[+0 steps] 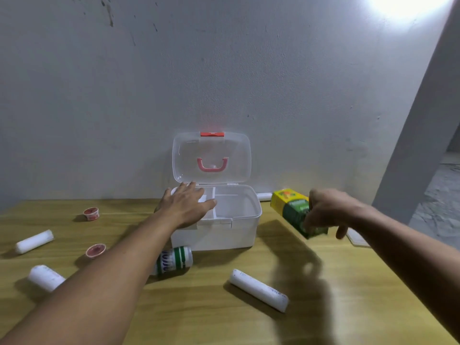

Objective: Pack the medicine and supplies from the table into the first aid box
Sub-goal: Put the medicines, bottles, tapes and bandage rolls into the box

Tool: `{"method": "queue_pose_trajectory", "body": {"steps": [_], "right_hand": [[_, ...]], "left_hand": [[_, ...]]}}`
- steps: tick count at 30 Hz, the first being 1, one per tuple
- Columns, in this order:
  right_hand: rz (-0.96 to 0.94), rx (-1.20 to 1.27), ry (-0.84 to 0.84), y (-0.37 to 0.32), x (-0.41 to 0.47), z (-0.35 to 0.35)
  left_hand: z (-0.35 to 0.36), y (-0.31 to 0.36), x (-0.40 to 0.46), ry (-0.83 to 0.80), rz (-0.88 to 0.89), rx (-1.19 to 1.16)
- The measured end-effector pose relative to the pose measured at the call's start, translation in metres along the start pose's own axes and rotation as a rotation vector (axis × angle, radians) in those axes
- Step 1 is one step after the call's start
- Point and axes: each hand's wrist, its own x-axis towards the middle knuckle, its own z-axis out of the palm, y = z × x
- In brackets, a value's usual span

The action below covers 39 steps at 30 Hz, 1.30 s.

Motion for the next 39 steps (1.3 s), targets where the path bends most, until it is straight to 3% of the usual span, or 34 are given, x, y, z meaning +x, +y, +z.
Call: {"method": "queue_pose_trajectory", "body": {"steps": [6, 11, 15, 25, 33, 39], "right_hand": [[-0.251, -0.144, 0.285, -0.042, -0.002, -0.041], [-0.427, -0.260, 0.230, -0.084, 0.005, -0.035], [-0.518, -0.202, 0.128, -0.108, 0.025, -0.010], [-0.539, -0.116, 0.008, -0.131, 0.066, 0.039], [-0.390, 0.050, 0.000, -0.133, 0.075, 0.052], [-0.430, 0.109, 0.054, -0.132, 0.067, 0.053]], "left_hand": [[0.002, -0.002, 0.004, -0.023, -0.016, 0.016], [0.002, -0.001, 0.004, -0.041, -0.028, 0.022], [0.001, 0.000, 0.002, -0.043, -0.029, 0.019], [-0.001, -0.001, 0.000, -0.048, -0.011, 0.011], [-0.001, 0.000, 0.001, -0.037, -0.004, 0.036], [0.000, -0.001, 0.001, -0.035, -0.004, 0.043]]}}
